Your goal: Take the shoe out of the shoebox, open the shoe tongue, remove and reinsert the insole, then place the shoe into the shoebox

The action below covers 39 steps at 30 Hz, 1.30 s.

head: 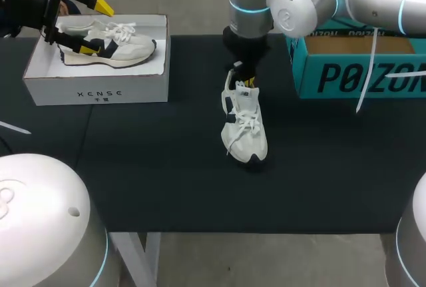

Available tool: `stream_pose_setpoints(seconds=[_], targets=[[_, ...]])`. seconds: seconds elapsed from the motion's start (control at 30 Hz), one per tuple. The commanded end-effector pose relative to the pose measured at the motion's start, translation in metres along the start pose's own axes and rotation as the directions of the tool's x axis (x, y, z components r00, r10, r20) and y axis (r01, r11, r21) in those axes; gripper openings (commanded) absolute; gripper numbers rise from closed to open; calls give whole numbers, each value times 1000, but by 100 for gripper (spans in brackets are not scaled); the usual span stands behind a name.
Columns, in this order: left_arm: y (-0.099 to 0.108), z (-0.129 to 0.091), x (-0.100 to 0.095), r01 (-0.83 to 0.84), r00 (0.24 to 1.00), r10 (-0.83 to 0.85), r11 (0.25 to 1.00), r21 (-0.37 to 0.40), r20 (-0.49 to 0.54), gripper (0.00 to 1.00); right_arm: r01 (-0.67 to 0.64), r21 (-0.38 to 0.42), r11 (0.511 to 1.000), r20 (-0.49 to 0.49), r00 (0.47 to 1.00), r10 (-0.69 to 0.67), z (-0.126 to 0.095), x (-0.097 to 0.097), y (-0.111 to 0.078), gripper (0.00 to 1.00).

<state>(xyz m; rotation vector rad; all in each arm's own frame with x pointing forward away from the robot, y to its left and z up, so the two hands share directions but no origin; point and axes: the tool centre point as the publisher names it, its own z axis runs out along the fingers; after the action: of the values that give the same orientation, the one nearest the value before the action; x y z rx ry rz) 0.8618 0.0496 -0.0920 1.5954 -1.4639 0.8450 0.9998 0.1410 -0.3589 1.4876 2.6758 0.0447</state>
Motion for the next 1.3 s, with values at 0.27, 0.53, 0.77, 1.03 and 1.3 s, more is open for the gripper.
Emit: stream_pose_setpoints(seconds=[0.27, 0.53, 0.77, 1.03, 1.3], targets=[[0, 0, 0, 1, 1000, -1, 1000, -1, 2, 100, -20, -21, 1000, 35, 999, 20, -13, -14, 2, 0], [0, 0, 0, 1, 1000, -1, 1000, -1, 2, 100, -29, -11, 1000, 32, 999, 29, -6, -14, 1, 0], [0, 0, 0, 1, 1000, -1, 1000, -1, 2, 100, -24, -3, 1000, 28, 999, 24, -1, -12, 4, 0], [0, 0, 0, 1, 1000, -1, 1000, -1, 2, 100, -10, 7, 1000, 24, 1000, 10, 5, -5, 5, 0], [0, 0, 0, 1, 1000, -1, 1000, -1, 2, 100, 1, 23, 1000, 17, 1000, -2, 11, 5, 3, 0]])
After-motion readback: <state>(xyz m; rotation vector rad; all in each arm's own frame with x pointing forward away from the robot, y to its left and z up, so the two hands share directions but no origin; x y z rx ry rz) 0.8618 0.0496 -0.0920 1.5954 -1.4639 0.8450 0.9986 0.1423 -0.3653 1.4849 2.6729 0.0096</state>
